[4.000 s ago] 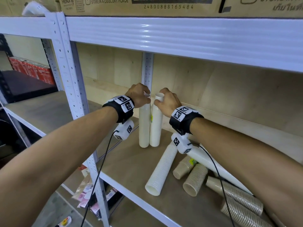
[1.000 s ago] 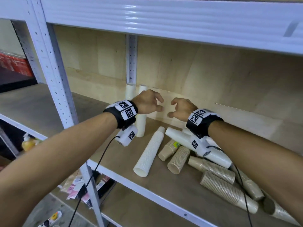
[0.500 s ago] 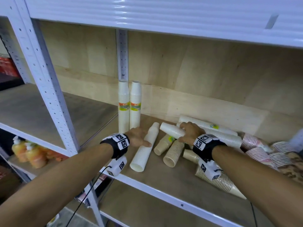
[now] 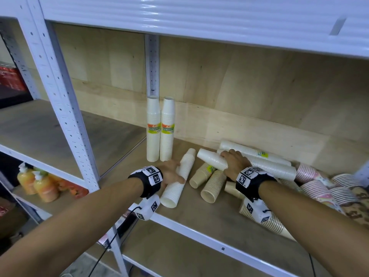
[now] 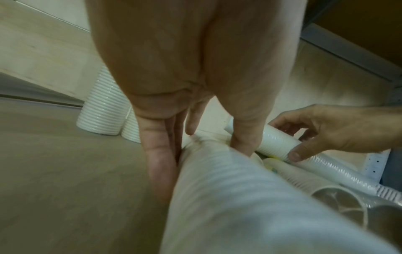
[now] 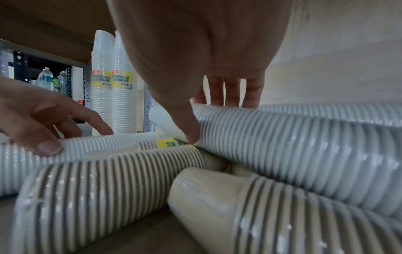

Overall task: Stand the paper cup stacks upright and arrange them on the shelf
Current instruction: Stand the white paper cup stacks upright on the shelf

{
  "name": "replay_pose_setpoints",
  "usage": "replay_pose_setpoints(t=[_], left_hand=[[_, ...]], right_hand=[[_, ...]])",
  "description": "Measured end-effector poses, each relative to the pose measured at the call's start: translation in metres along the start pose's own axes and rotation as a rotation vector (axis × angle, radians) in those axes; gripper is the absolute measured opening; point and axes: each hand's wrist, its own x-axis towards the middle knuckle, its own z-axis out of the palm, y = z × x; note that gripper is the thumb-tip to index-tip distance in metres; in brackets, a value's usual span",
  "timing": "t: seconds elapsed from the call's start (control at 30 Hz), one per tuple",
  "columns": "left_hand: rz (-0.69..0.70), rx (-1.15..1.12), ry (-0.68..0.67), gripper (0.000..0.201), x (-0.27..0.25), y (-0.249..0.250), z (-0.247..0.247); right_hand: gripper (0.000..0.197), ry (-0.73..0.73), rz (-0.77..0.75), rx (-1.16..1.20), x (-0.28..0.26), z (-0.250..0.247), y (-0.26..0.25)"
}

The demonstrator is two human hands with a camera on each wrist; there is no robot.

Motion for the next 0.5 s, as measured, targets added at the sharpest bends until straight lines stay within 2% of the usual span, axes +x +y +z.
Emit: replay_pose_setpoints(t=[0.2,0.4,0.5], left_hand=[[-0.035,-0.158,-0.035,0.096,-0.005,0.006,-0.01],[0.032,-0.316,0.052,0.084,-0.011,0.014,-0.035],[0.061,-0.387,0.128,0.086,-0.016,0.024,-0.057]], right_hand=[[0.058,0.015,0.015,0.009,0.002,-0.01,-0.005],[0.055,0.125,0.01,0.114,0.02,-0.061,-0.019],[0.067,0.195,0.028,0.215,0.029,-0.094,-0.033]])
